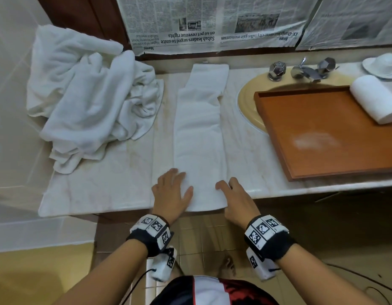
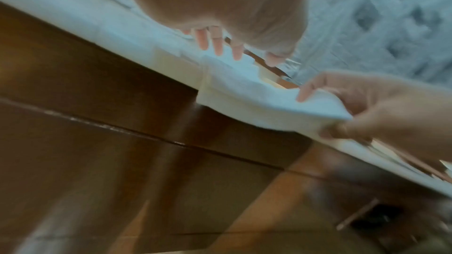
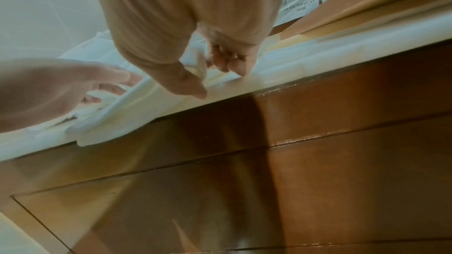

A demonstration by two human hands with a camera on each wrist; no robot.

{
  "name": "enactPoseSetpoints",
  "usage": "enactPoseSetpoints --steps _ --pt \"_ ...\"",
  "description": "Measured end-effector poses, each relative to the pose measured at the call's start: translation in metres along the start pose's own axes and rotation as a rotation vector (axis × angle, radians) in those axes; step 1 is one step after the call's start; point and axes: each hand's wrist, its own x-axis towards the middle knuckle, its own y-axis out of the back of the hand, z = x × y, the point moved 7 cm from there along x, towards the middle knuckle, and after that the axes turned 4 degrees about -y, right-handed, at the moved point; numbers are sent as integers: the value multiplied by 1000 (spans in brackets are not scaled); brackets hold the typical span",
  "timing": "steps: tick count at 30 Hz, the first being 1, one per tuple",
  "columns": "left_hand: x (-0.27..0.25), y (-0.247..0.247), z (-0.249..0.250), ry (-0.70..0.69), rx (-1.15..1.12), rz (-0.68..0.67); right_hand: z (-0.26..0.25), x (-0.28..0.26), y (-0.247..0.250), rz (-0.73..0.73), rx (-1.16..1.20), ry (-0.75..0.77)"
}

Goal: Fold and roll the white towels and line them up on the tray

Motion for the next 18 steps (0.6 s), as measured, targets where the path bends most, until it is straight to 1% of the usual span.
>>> enactPoseSetpoints --steps 1,2,3,5,6,8,10,12,14,15,16,18 --pt "-5 1 13 -100 18 7 1 -1 2 26 12 2" --pt "-10 -2 24 -206 64 -24 2 -1 4 53 21 8" --pt "-13 -8 33 -289 122 -86 3 -1 6 77 31 15" --pt "-16 -20 37 -372 220 -190 6 -1 11 90 78 7" --pt "-15 -23 37 -395 242 -199 7 0 13 83 108 -1" --pt "-14 -21 36 -440 239 -150 9 1 16 56 168 -8" --pt "-14 -15 33 -473 196 -75 10 0 16 5 240 -11" --pt "-16 -9 30 -470 176 -66 9 -4 12 -70 245 -2" --pt "-18 -10 28 -450 206 -93 6 -8 4 -115 87 15" --pt "-18 -11 28 -432 230 -114 4 -9 0 -110 -11 30" --pt "-18 -12 28 -411 255 -132 2 -10 -3 -91 -93 46" --pt "-16 -14 30 -373 297 -142 -2 -9 -6 -30 -185 67"
